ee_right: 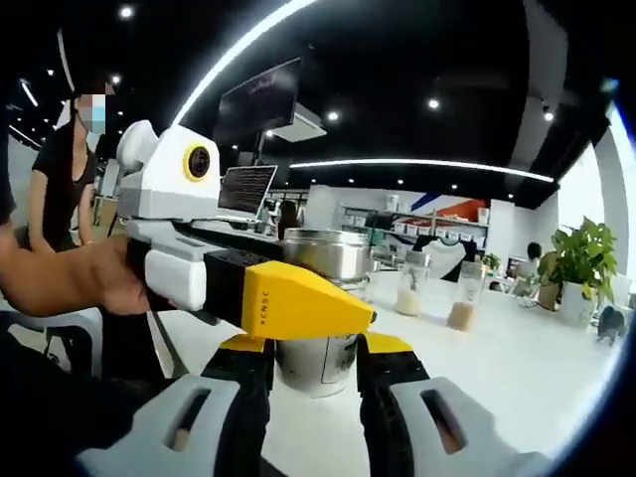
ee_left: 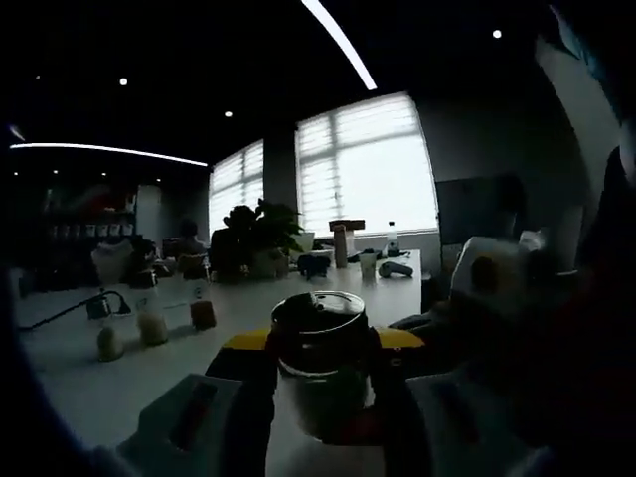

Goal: Rotate the seasoning bottle until the label or dispensing opening points toward the visible target arrow and the bottle remains upright within the marked orientation range

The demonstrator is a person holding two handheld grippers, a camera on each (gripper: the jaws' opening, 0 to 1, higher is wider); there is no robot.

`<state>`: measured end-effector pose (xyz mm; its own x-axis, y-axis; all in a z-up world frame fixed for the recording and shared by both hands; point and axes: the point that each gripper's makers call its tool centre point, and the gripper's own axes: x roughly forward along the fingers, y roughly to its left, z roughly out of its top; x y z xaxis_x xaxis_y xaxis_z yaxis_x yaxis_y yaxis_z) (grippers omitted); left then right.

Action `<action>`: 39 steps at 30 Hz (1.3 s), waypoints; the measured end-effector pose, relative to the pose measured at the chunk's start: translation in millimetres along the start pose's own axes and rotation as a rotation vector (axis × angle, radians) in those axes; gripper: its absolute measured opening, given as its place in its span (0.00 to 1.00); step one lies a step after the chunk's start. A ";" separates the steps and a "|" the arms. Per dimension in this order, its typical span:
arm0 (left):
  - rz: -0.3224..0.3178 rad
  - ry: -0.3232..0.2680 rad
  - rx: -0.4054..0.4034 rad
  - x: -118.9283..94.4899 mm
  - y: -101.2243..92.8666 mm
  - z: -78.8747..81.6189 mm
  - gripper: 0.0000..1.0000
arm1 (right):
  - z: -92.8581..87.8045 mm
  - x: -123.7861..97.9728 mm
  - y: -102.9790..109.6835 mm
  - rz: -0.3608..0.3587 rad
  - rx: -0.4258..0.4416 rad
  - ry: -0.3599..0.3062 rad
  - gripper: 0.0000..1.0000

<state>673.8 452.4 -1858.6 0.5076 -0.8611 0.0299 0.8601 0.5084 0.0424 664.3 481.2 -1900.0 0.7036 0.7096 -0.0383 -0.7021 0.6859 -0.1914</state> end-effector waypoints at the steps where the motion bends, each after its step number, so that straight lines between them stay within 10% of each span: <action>1: -0.019 -0.007 -0.009 -2.7 0.0 2.0 0.38 | 0.4 0.0 0.3 0.006 0.001 -0.004 0.31; 7: -0.211 -0.062 -0.013 -12.7 -21.5 12.8 0.37 | 12.2 -4.7 20.0 0.217 0.125 -0.085 0.32; 18: -0.442 -0.138 -0.037 -25.0 -48.7 25.1 0.37 | 24.6 -12.1 41.8 0.344 0.167 -0.140 0.33; 39: 0.023 -0.020 -0.068 -3.3 -16.4 -1.9 0.38 | 3.1 0.7 0.1 -0.054 0.044 -0.012 0.33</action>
<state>658.1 446.9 -1861.2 0.5266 -0.8487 0.0497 0.8501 0.5259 -0.0268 664.5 482.3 -1897.0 0.7392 0.6733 -0.0171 -0.6676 0.7292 -0.1500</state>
